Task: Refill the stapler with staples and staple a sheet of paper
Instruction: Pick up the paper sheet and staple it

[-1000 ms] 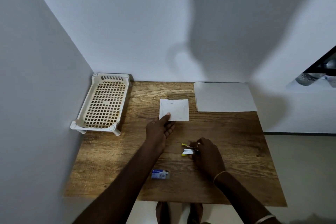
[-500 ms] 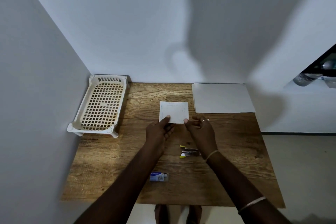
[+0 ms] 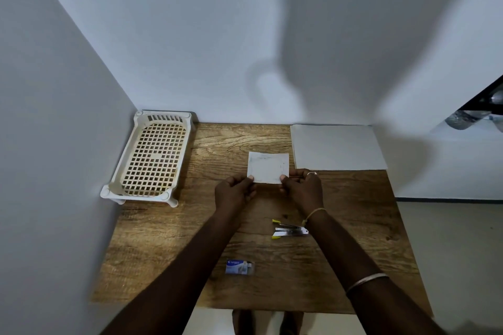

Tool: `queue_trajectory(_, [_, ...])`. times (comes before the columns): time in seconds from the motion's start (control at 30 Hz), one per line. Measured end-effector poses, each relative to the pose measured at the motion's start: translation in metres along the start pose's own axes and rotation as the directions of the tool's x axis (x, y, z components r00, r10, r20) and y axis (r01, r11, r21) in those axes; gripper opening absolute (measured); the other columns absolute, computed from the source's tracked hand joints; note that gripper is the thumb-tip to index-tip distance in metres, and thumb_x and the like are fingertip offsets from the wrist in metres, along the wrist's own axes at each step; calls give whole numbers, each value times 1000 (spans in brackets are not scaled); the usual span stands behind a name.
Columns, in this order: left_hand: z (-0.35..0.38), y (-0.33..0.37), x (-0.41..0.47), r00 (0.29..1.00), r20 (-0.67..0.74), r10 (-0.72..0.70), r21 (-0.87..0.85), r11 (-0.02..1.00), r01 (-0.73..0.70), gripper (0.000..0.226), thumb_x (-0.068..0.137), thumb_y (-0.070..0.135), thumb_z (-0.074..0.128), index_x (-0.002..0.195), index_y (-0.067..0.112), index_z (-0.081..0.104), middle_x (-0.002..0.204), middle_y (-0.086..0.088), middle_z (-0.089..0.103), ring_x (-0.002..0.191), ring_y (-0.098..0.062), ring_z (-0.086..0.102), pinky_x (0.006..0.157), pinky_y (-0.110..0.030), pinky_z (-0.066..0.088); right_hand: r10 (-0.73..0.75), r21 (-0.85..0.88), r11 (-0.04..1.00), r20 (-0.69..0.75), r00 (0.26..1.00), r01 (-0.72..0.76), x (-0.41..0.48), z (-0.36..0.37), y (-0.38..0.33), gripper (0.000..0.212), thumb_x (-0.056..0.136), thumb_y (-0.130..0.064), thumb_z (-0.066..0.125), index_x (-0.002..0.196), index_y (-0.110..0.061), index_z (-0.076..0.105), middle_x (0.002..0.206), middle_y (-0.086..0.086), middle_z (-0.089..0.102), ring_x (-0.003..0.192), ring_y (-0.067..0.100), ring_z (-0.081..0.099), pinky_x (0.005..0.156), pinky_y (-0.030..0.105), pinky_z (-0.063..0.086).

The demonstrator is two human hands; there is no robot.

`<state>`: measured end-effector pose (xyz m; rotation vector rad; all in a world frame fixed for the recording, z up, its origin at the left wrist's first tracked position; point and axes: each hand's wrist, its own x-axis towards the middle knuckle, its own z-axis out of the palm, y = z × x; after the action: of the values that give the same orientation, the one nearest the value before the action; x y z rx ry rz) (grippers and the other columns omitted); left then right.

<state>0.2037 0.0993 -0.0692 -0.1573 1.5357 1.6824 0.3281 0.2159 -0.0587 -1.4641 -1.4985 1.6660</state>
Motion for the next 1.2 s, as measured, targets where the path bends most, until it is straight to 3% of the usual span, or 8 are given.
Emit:
queue_trajectory(0.07, [-2, -3, 1, 1000, -11, 8, 42, 999, -7, 20, 89, 7, 77, 106, -1, 71, 100, -17, 76, 86, -22, 75, 74, -32, 64, 22, 17, 1000, 11, 1000, -22, 1, -1, 5, 16, 84, -4, 77, 96, -7, 66, 88, 22, 76, 66, 23, 72, 67, 33, 61])
queue_trajectory(0.2, [-6, -15, 4, 996, -48, 75, 209, 976, -63, 21, 88, 10, 77, 107, 5, 72, 94, -13, 79, 81, -22, 77, 78, -41, 64, 88, 18, 996, -16, 996, -88, 3, -1, 13, 17, 84, -3, 77, 89, -9, 62, 87, 23, 74, 65, 26, 70, 72, 42, 60])
queue_trajectory(0.33, [-16, -26, 4, 962, -25, 272, 528, 821, -219, 16, 85, 26, 80, 99, 21, 75, 90, 2, 79, 85, -16, 76, 82, -46, 62, 128, 11, 992, -55, 990, -128, 1, 0, 22, 18, 85, -6, 77, 86, -10, 59, 85, 24, 73, 59, 26, 68, 66, 43, 59])
queue_trajectory(0.47, [-21, -29, 2, 948, -6, 318, 646, 725, -239, 21, 82, 31, 81, 101, 23, 74, 92, 6, 77, 86, -9, 73, 82, -43, 61, 150, -51, 987, -54, 987, -153, -2, 2, 29, 19, 86, -8, 76, 87, -9, 57, 74, 22, 70, 49, 23, 62, 55, 40, 55])
queue_trajectory(0.8, [-22, -34, 3, 939, 15, 342, 770, 595, -229, 17, 83, 30, 81, 95, 20, 74, 89, 6, 74, 83, -8, 69, 79, -32, 58, 110, -232, 964, -82, 991, -126, -2, 2, 38, 19, 83, -7, 77, 83, -8, 58, 73, 19, 71, 45, 20, 62, 46, 32, 55])
queue_trajectory(1.0, [-20, -37, 2, 929, 49, 366, 817, 521, -248, 13, 82, 26, 80, 92, 21, 73, 85, 7, 72, 78, -5, 66, 75, -28, 56, 74, -384, 919, -59, 996, -91, 0, 0, 39, 25, 79, -13, 79, 77, -14, 54, 66, 10, 70, 46, 26, 69, 52, 46, 61])
queue_trajectory(1.13, [-21, -38, 2, 929, 86, 361, 837, 479, -264, 15, 82, 24, 79, 94, 21, 72, 83, 12, 68, 76, -3, 64, 63, -11, 42, 23, -470, 882, -24, 999, -32, 0, -2, 38, 28, 79, -18, 79, 76, -15, 52, 67, 6, 68, 43, 18, 67, 50, 37, 61])
queue_trajectory(1.2, [-22, -38, 2, 932, 96, 351, 846, 464, -262, 19, 82, 24, 79, 98, 21, 70, 88, 9, 69, 78, -3, 62, 62, -12, 40, 26, -474, 880, -12, 1000, -28, -1, -2, 36, 27, 79, -19, 80, 78, -14, 53, 72, 5, 67, 48, 17, 67, 50, 37, 61])
